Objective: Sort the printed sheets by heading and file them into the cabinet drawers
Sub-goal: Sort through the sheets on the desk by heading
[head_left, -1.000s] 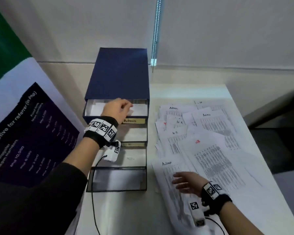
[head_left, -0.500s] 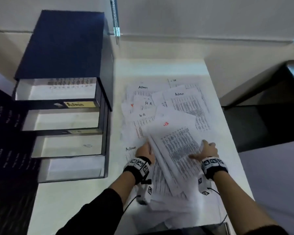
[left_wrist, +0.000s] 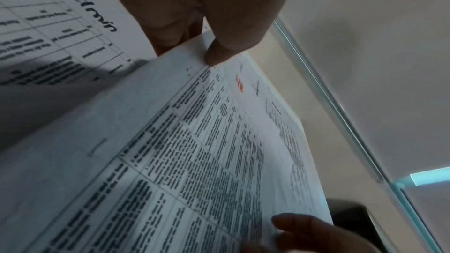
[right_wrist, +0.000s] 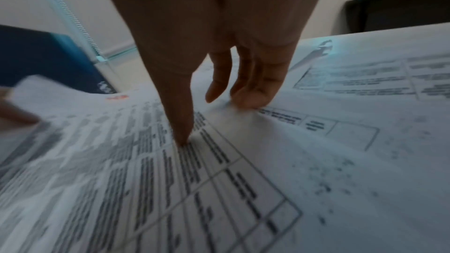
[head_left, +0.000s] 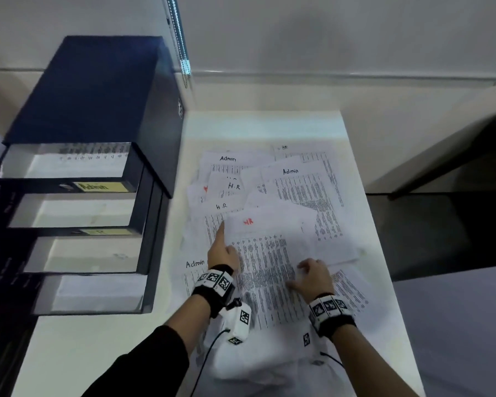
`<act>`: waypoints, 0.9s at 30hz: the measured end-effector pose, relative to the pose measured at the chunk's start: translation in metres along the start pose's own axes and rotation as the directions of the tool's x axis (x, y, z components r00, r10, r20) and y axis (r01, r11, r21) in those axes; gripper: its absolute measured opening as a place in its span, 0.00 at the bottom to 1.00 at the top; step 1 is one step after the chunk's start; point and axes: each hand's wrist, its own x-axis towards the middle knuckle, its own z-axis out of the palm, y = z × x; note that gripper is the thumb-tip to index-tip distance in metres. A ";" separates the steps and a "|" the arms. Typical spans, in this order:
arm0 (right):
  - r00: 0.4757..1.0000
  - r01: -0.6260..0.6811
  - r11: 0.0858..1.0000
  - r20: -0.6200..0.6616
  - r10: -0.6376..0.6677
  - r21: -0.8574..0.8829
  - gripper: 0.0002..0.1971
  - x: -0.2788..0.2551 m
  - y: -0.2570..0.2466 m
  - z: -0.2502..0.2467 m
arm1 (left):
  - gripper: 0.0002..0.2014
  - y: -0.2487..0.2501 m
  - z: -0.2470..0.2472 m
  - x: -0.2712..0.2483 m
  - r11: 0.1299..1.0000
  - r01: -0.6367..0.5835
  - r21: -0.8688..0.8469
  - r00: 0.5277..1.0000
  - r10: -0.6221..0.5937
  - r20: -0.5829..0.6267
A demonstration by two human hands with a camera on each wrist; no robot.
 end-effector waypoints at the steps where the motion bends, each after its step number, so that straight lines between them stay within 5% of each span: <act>1: 1.000 0.020 0.999 0.015 -0.021 0.049 0.29 -0.002 0.001 0.004 | 0.26 -0.001 -0.001 0.000 1.000 -0.018 -0.003 1.000 0.018 -0.018; 3: 0.998 0.059 0.990 0.002 -0.060 0.130 0.34 -0.010 0.002 0.012 | 0.15 -0.002 -0.003 -0.001 0.998 -0.028 0.053 0.999 0.029 -0.019; 7: 0.986 0.016 0.997 -0.166 -0.002 0.079 0.55 -0.007 0.010 0.007 | 0.22 -0.008 -0.007 -0.003 0.974 -0.184 0.135 0.952 0.142 0.270; 9: 0.983 -0.043 0.993 -0.175 0.062 0.112 0.59 -0.001 0.019 0.004 | 0.26 -0.014 -0.008 -0.005 0.926 -0.330 0.185 0.912 0.262 0.317; 11: 0.985 -0.074 0.983 -0.140 0.098 0.170 0.52 -0.001 0.023 0.000 | 0.23 -0.019 -0.008 -0.006 0.857 -0.418 0.300 0.898 0.340 0.279; 13: 0.990 -0.078 0.971 -0.100 0.103 0.224 0.35 -0.003 0.025 -0.003 | 0.10 -0.019 -0.008 -0.009 0.861 -0.411 0.299 0.910 0.371 0.183; 17: 0.994 -0.024 0.964 -0.096 0.050 0.263 0.10 -0.007 0.039 -0.003 | 0.12 -0.014 -0.012 -0.008 0.952 -0.226 0.204 0.974 0.218 0.063; 20: 0.995 -0.014 0.961 -0.089 0.040 0.278 0.09 -0.012 0.049 -0.005 | 0.30 -0.012 -0.012 -0.005 0.970 -0.149 0.194 0.988 0.137 0.076; 24: 0.993 -0.044 0.934 -0.088 0.080 0.354 0.07 -0.011 0.056 -0.007 | 0.18 -0.017 -0.006 -0.013 0.930 -0.315 0.188 0.946 0.292 0.142; 27: 1.000 -0.009 0.936 0.003 0.008 0.352 0.07 -0.009 0.052 -0.005 | 0.18 -0.014 0.001 -0.022 0.971 -0.228 0.071 0.971 0.222 0.088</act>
